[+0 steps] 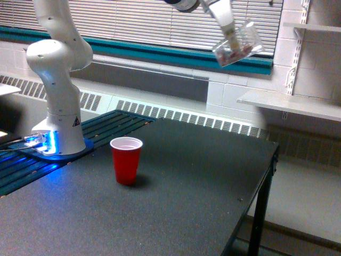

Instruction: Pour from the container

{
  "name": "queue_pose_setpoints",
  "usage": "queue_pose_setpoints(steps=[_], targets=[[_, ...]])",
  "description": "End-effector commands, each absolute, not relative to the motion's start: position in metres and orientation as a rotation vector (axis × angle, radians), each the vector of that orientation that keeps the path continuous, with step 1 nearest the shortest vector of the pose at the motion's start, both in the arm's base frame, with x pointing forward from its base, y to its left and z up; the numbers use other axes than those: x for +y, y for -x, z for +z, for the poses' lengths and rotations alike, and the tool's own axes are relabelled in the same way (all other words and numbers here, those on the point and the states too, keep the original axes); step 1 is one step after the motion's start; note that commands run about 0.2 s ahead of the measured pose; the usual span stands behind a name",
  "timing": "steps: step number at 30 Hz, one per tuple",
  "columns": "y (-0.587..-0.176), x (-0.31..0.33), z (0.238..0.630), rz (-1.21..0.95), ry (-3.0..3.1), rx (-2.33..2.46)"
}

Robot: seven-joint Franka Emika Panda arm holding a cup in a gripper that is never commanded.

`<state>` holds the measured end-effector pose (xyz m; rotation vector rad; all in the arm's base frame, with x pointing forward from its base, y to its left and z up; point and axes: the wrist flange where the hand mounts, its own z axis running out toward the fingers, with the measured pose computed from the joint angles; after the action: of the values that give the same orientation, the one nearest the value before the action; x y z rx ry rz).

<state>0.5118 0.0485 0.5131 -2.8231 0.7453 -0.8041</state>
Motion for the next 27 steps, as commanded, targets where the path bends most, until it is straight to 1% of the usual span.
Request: queue_pose_setpoints(steps=[1, 10, 27], targets=[[-0.488, 0.031, 0.495, -0.767, 2.851, 0.803], [-0.456, 0.015, 0.468, -0.693, 2.889, 0.858], [-0.411, -0.010, 0.430, -0.608, 2.948, 0.900]])
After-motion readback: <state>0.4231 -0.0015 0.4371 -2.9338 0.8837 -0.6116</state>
